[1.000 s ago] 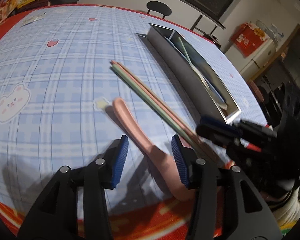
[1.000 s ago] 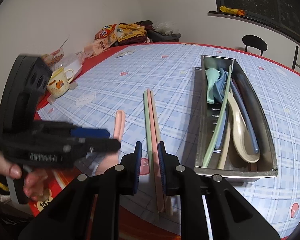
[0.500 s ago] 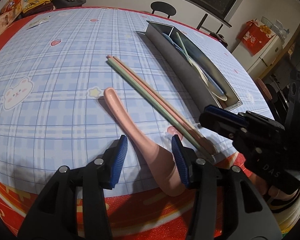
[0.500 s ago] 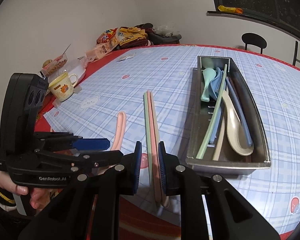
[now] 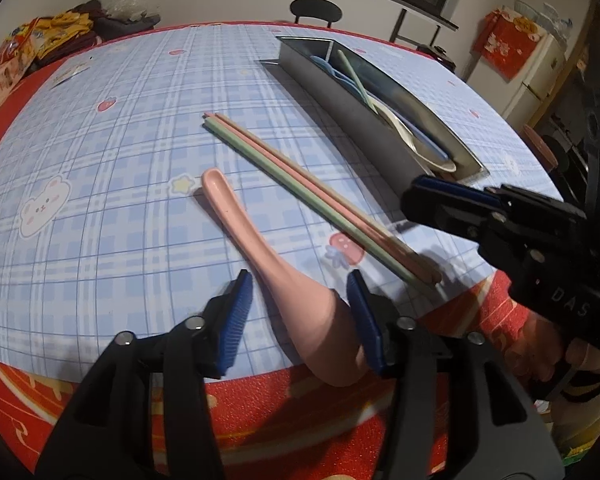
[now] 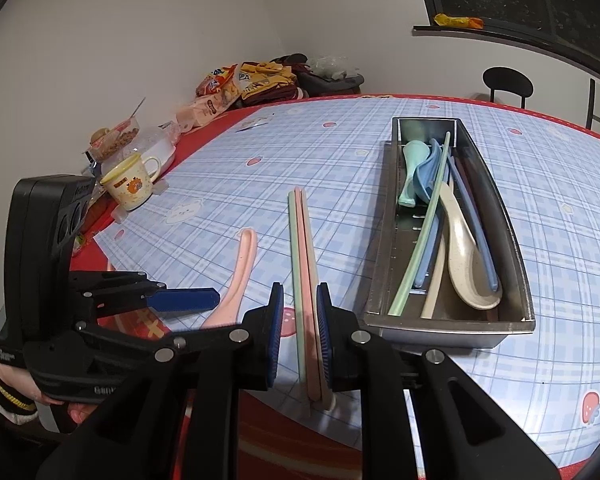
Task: Organize utensils
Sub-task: 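Close the left tool on the pink spoon while the right tool closes on the pastel chopsticks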
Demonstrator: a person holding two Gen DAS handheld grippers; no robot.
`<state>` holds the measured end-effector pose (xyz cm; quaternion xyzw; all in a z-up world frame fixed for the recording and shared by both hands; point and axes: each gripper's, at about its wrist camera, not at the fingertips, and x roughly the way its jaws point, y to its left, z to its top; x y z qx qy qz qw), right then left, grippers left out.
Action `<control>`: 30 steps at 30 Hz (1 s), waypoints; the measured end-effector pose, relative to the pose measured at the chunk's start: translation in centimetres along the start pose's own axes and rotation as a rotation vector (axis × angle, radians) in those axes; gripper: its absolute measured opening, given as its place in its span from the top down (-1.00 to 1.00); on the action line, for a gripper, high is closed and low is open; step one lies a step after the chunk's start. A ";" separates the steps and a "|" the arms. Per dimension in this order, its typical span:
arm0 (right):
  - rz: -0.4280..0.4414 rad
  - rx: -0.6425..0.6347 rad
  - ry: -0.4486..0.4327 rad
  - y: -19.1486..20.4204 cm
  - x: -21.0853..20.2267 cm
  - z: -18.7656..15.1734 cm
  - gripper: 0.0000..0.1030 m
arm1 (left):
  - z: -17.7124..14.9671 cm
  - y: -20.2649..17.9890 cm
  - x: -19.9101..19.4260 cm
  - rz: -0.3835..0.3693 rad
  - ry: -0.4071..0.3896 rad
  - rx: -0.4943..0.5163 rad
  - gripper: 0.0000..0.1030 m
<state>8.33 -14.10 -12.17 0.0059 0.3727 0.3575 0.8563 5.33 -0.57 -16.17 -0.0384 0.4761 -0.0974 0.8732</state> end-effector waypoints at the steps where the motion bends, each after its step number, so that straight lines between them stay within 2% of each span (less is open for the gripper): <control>1: 0.001 -0.001 0.002 0.0 0.1 0.0 0.67 | 0.0 -0.1 0.0 0.006 0.003 0.012 -0.03; 3: 0.004 -0.006 0.006 0.1 0.1 -0.1 0.67 | 0.0 -0.2 0.1 0.009 0.017 0.048 -0.02; 5: 0.007 -0.014 0.010 0.3 0.2 -0.1 0.67 | 0.1 0.2 0.0 0.011 0.028 0.072 0.14; 8: 0.010 -0.017 0.010 0.5 0.1 -0.2 0.67 | 0.1 1.5 -0.2 0.045 0.042 0.096 0.29; 13: 0.012 -0.019 0.012 0.6 0.3 -0.3 0.67 | 0.2 4.5 -0.6 0.149 0.054 0.115 0.27; 18: 0.015 -0.024 0.018 0.8 0.6 -0.2 0.67 | 0.3 6.2 -1.1 0.113 0.053 0.069 0.28; 25: -0.010 -0.051 0.039 1.4 0.9 -0.4 0.67 | 0.0 5.0 -0.9 0.154 0.033 0.177 0.32; 30: -0.058 -0.108 0.089 2.2 1.9 -0.3 0.67 | -0.3 5.6 -1.1 0.137 0.014 0.159 0.32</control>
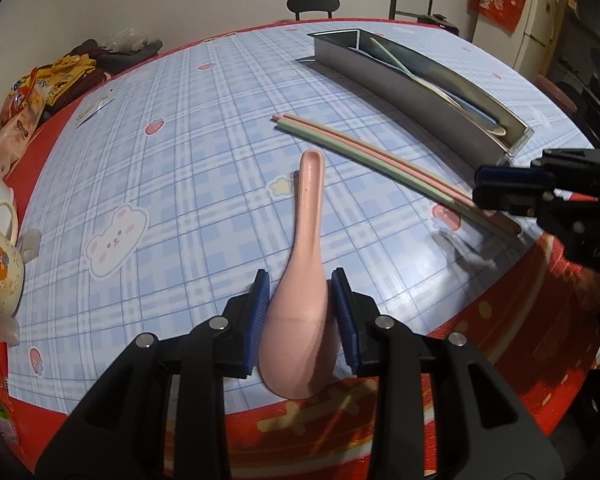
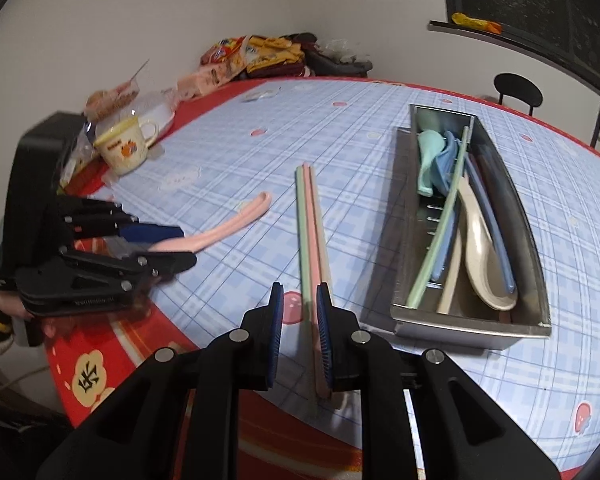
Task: Organize utensils
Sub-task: 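Close the left tool on the pink spoon while the right tool closes on the pastel chopsticks, then lift the pink spoon with the left tool while the right tool holds the chopsticks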
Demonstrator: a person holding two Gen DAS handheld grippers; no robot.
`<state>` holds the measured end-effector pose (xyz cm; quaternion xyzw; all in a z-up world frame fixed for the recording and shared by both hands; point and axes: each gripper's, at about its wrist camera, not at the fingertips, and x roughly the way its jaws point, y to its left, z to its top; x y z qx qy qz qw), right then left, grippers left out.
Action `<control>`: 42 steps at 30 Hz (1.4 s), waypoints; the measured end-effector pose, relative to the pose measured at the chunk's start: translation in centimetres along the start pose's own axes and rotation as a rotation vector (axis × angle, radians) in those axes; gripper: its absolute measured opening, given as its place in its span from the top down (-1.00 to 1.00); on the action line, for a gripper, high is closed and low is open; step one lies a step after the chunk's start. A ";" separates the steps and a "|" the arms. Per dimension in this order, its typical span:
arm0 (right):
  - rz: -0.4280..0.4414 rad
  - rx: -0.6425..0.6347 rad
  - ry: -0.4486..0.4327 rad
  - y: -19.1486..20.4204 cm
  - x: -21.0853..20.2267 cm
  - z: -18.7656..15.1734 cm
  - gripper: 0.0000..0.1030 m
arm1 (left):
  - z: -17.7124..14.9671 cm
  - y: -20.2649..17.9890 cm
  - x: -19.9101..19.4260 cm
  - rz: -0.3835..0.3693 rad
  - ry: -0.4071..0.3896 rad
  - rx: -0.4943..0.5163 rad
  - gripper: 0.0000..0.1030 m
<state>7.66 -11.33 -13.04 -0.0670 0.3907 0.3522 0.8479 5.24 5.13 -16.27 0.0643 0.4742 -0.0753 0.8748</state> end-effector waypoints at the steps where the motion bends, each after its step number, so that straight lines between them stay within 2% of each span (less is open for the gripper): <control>1: -0.005 -0.017 0.007 0.3 0.2 0.1 0.67 | -0.1 0.3 -0.1 -0.016 -0.002 -0.021 0.32; 5: -0.021 -0.049 0.032 0.9 1.0 0.6 0.67 | -0.8 2.4 -0.3 -0.123 -0.033 -0.156 0.33; 8: -0.030 -0.056 0.055 1.0 1.8 0.8 0.67 | -1.2 3.4 -0.4 -0.181 -0.055 -0.221 0.33; 19: -0.087 -0.067 0.104 1.5 3.6 1.2 0.71 | -2.2 4.4 -0.4 -0.259 -0.106 -0.276 0.32; 25: -0.118 -0.088 0.098 2.1 4.8 2.1 0.86 | -2.3 4.0 -0.6 -0.236 -0.115 -0.259 0.32; 31: -0.117 -0.102 0.082 2.2 5.0 2.1 0.87 | -2.3 3.7 -0.7 -0.219 -0.119 -0.255 0.30; 34: -0.124 -0.112 0.077 2.4 5.0 2.1 0.87 | -2.0 3.3 -0.6 -0.191 -0.111 -0.229 0.30; 36: -0.122 -0.111 0.075 2.4 5.0 2.0 0.87 | -1.7 3.2 -0.6 -0.151 -0.103 -0.219 0.22; 39: -0.108 -0.099 0.074 2.2 5.0 2.1 0.87 | -1.0 2.9 -0.5 -0.135 -0.076 -0.184 0.16; 42: -0.100 -0.093 0.074 2.0 4.9 2.0 0.87 | -0.4 2.0 -0.9 -0.076 -0.066 -0.093 0.16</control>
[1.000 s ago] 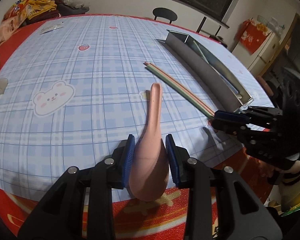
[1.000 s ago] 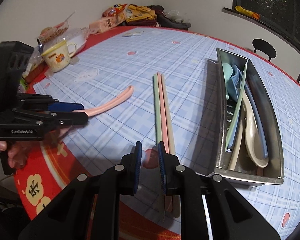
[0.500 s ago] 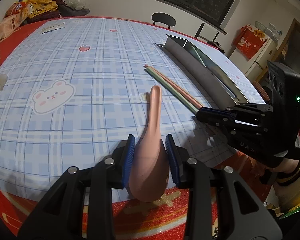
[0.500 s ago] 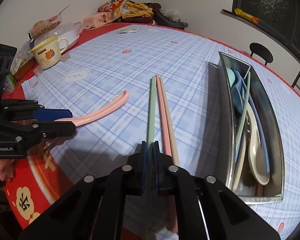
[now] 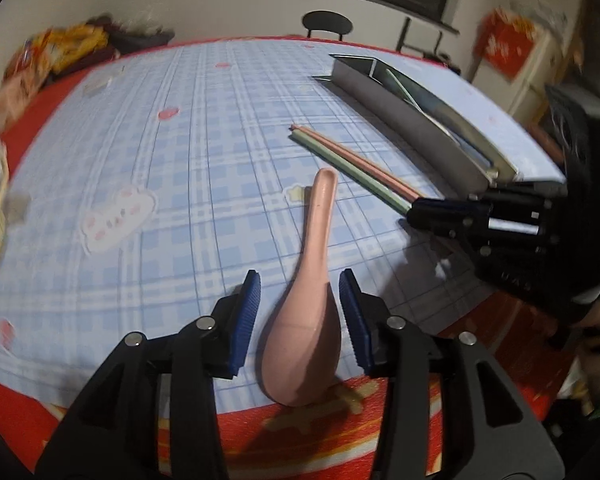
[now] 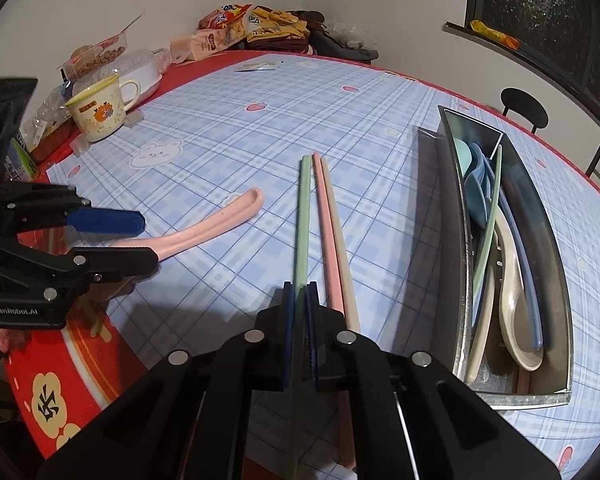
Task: Organize utensils
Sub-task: 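Lift the pink spoon with the left tool while the right tool holds the chopsticks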
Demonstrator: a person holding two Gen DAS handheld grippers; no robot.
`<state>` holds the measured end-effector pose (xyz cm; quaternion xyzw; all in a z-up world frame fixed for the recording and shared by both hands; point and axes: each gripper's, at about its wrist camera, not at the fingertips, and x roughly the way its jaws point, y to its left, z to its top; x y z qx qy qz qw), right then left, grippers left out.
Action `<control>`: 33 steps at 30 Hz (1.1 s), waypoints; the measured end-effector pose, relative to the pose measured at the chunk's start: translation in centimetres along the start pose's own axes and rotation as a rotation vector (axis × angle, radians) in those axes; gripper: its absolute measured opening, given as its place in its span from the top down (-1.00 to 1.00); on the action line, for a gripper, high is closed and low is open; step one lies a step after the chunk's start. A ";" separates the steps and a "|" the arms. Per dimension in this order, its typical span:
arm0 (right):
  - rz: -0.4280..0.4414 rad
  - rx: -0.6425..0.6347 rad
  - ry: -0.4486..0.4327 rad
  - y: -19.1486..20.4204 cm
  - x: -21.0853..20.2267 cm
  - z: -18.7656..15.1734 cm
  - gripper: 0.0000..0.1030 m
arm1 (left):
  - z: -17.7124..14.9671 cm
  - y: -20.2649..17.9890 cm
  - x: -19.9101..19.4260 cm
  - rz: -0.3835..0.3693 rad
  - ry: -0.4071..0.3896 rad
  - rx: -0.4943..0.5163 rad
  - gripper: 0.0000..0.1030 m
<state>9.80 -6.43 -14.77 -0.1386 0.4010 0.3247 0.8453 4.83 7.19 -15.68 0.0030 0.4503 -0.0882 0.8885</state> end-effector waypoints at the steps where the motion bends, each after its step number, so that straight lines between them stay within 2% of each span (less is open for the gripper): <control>1: 0.001 0.001 0.000 0.0 0.0 0.0 0.87 | 0.1 -0.3 -0.2 0.018 0.000 0.029 0.16; 5: 0.012 0.007 -0.001 -0.2 0.0 0.0 0.87 | 0.2 -2.1 -0.3 0.116 0.030 0.190 0.15; 9: 0.026 0.012 -0.002 -0.3 -0.1 -0.1 0.87 | -0.5 -3.9 0.5 0.174 0.077 0.329 0.16; 12: 0.037 0.016 -0.002 -0.4 -0.1 -0.1 0.87 | -0.3 -4.3 0.8 0.196 0.089 0.366 0.24; 13: 0.040 0.015 -0.003 -0.4 -0.1 -0.1 0.87 | -0.2 -4.4 0.9 0.209 0.092 0.376 0.37; 18: 0.054 0.009 -0.003 -0.3 -0.3 -0.2 0.87 | 0.0 -4.1 1.2 0.218 0.087 0.379 0.46; 20: 0.057 0.011 -0.003 -0.3 -0.3 -0.2 0.87 | 0.4 -3.2 0.9 0.174 0.083 0.318 0.49; 26: 0.065 0.017 -0.003 -0.4 -0.3 -0.2 0.87 | 1.3 2.1 0.4 -0.046 0.073 -0.014 0.50; 33: 0.068 0.020 -0.003 -0.4 -0.3 -0.2 0.87 | 0.7 6.4 0.7 -0.196 0.054 -0.269 0.53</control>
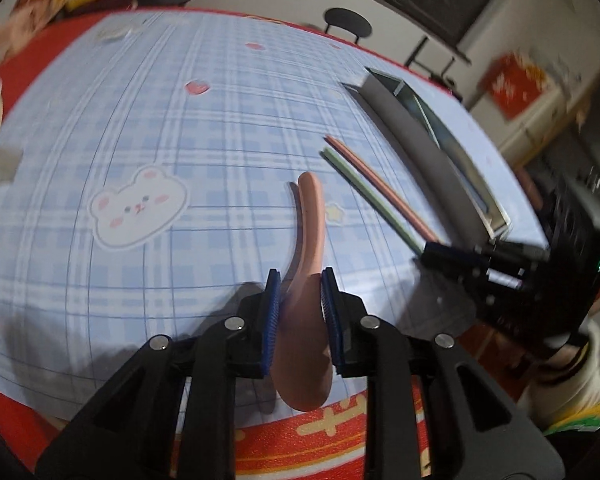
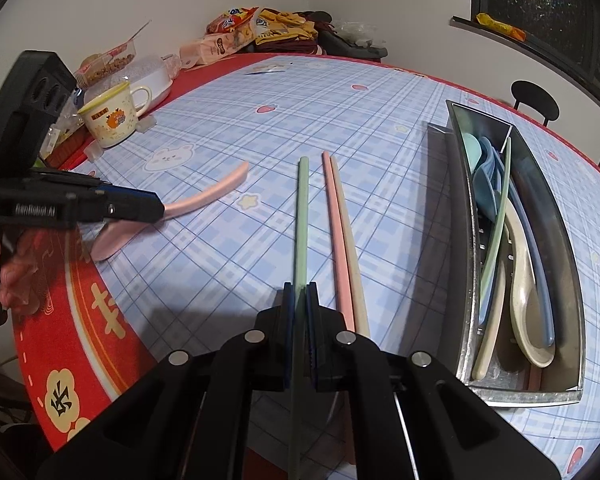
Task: Organize utensils
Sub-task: 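Lift the pink spoon with the left tool while the right tool holds the chopsticks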
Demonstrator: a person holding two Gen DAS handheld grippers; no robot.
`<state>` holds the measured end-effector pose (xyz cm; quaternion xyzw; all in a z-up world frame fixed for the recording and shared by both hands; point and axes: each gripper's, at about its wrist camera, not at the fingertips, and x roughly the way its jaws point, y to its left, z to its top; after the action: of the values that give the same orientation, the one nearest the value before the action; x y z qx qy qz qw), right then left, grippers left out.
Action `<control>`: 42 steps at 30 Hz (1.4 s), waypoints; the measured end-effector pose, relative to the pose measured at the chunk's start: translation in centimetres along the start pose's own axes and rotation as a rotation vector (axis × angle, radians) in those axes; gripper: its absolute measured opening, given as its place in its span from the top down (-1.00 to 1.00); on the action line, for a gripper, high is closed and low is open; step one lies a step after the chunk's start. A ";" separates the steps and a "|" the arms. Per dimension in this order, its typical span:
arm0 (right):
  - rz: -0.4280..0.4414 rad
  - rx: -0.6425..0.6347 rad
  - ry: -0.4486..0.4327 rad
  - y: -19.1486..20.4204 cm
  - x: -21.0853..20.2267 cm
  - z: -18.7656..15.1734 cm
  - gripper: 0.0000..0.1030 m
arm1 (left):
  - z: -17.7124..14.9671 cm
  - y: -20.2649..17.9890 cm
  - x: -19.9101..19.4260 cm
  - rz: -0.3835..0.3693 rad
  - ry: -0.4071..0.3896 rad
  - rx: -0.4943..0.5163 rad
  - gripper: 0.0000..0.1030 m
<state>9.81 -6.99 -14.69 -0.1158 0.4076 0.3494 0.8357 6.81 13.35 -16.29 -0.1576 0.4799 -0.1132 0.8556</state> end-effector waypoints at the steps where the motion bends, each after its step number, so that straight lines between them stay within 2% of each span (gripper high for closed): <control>1: 0.000 0.000 0.000 0.0 0.0 0.0 0.87 | 0.0 0.5 0.0 -0.015 -0.002 -0.024 0.53; 3: 0.001 0.001 0.000 0.0 0.0 0.0 0.87 | 0.0 1.1 0.0 -0.006 -0.004 -0.042 0.54; 5: 0.002 0.001 0.000 0.0 0.0 0.0 0.87 | -0.1 1.9 0.1 -0.019 -0.008 -0.075 0.67; 7: 0.003 0.003 0.000 0.0 0.0 0.0 0.87 | -0.4 2.2 -0.2 -0.019 -0.011 -0.076 0.67; 13: 0.003 0.005 0.000 0.0 0.0 0.0 0.87 | -0.4 1.0 0.0 0.043 -0.028 0.015 0.67; 17: 0.003 0.004 0.000 -0.1 0.0 0.0 0.87 | -1.1 0.0 0.0 0.100 -0.073 0.089 0.66; 28: -0.052 -0.038 0.003 0.8 0.2 0.1 0.87 | -1.5 0.7 -0.2 0.068 -0.107 0.079 0.65; 30: -0.064 -0.048 0.004 1.0 0.3 0.1 0.87 | -1.5 0.6 -0.1 0.074 -0.109 0.080 0.65; 36: -0.075 -0.058 0.004 1.2 0.3 0.2 0.87 | -1.6 -0.9 0.2 0.153 -0.112 0.150 0.63; 42: -0.066 -0.050 0.002 1.0 0.3 0.2 0.87 | -1.5 -0.4 0.0 0.125 -0.119 0.138 0.64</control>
<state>9.38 -6.07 -14.71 -0.1505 0.3956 0.3317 0.8431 5.55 12.71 -16.85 -0.0747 0.4283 -0.0828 0.8967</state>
